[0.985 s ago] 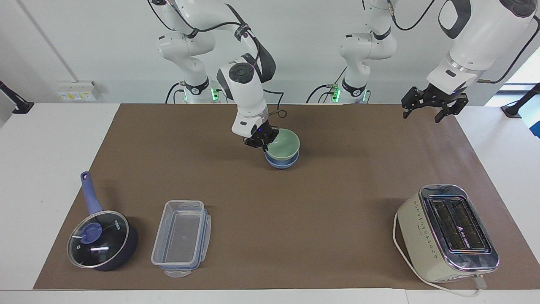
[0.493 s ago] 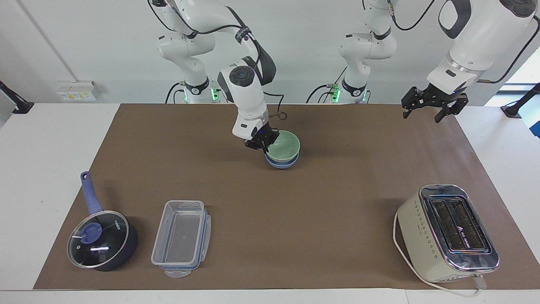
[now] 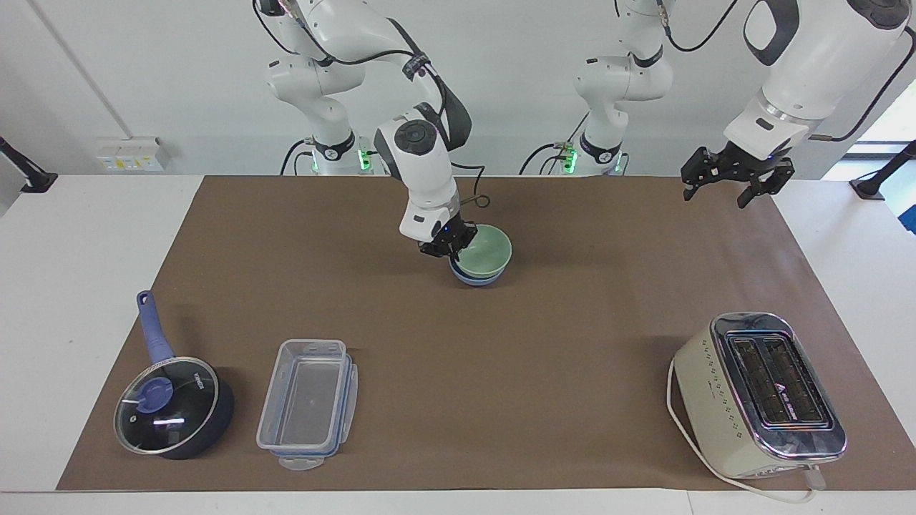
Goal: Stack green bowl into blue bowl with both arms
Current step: 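Lower the green bowl into the blue bowl and open the right gripper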
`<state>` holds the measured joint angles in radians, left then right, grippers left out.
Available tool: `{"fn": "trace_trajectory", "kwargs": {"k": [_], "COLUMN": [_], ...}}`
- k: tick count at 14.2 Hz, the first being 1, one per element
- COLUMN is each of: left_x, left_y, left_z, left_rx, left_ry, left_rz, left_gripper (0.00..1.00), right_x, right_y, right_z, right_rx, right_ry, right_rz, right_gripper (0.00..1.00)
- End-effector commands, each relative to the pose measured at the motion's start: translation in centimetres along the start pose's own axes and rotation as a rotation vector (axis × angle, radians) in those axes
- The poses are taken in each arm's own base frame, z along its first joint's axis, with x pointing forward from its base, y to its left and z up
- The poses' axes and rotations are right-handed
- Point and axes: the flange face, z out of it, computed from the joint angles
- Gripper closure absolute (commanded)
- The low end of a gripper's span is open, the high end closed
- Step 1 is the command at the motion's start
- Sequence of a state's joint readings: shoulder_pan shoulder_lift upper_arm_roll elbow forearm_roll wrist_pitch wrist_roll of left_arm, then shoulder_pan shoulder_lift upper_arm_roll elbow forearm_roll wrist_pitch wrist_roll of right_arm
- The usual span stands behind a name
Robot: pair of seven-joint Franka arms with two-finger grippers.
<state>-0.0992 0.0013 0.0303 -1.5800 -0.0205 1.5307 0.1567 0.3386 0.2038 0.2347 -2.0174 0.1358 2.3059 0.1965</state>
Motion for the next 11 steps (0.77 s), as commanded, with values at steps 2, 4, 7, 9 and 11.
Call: {"fn": "trace_trajectory", "kwargs": {"k": [2,4,7,9,11], "left_x": [-0.86,-0.84,-0.86,-0.86,-0.84], "left_y": [-0.21,-0.21,-0.21,-0.21,-0.21], "left_z": [-0.03,-0.04,-0.03,-0.03,-0.04], "left_rx": [0.005,0.006,0.005,0.005,0.006], "left_ry": [-0.002,-0.001,-0.002,-0.002,-0.001], "left_rz": [0.001,0.001,0.001,0.001,0.001], "left_gripper": [0.00,0.00,0.00,0.00,0.00], "right_x": [-0.18,-0.16,-0.27,-0.27,-0.35], "right_y": [0.03,0.04,0.08,0.09,0.11], "right_z": [0.55,0.54,0.98,0.98,1.08], "right_rx": [0.009,0.006,0.004,0.003,0.002], "right_ry": [0.012,0.014,0.022,0.022,0.018], "right_rz": [0.009,0.006,0.004,0.003,0.005], "right_gripper": [1.00,1.00,1.00,1.00,1.00]}}
